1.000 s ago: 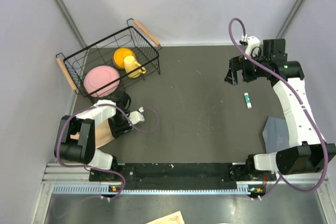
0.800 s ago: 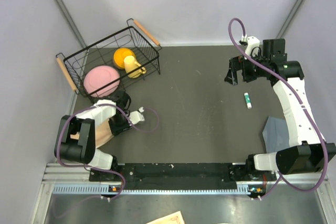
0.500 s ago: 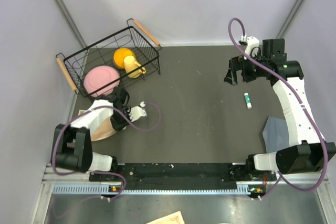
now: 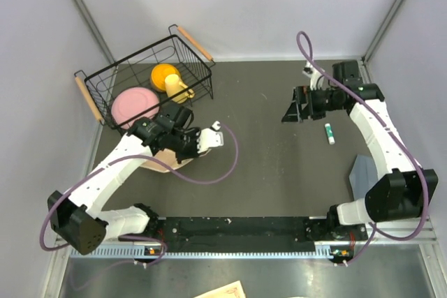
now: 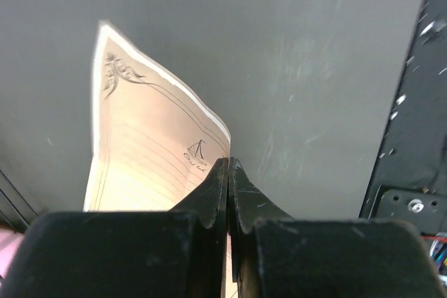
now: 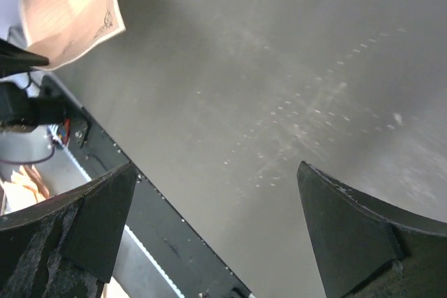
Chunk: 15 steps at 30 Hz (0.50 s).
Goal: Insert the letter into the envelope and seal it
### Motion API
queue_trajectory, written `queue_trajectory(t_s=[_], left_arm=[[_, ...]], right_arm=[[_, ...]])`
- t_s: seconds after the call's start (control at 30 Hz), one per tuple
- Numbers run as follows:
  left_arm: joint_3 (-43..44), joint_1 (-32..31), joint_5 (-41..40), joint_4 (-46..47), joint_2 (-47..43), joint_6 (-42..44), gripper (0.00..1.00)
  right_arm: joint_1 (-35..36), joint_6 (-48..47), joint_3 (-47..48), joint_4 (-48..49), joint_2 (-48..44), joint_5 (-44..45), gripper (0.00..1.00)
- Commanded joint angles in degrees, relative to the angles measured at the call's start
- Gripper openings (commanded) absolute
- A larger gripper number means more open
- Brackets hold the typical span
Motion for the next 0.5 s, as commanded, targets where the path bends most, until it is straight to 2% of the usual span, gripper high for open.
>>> queue_trajectory(t_s=[0.0, 0.03, 0.17, 0.27, 0.37, 0.47], left_arm=[[10.59, -2.72, 13.24, -3.78, 1.03, -2.75, 0.00], [12.10, -3.34, 14.82, -4.31, 1.47, -2.92, 0.00], [18.52, -4.75, 22.73, -6.95, 2.09, -2.66, 0.00], [21.87, -6.15, 27.92, -8.36, 1.39, -1.26, 0.00], [23.63, -7.21, 33.19, -8.27, -0.02, -0.20, 0.00], [24.77, -8.87, 36.63, -8.36, -1.78, 2.17, 0.00]], right_arm=[[3.44, -4.36, -7.52, 8.71, -7.61, -11.06, 0.99], [3.36, -5.51, -9.83, 13.70, -12.59, -13.16, 0.99], [3.97, -17.69, -18.10, 20.59, -24.30, -19.59, 0.99], [6.95, -25.95, -23.55, 25.69, -33.51, -20.39, 0.99], [9.95, -32.30, -28.91, 30.07, -39.77, -21.97, 0.99], [12.40, -34.34, -33.22, 34.64, -43.03, -24.08, 0.99]])
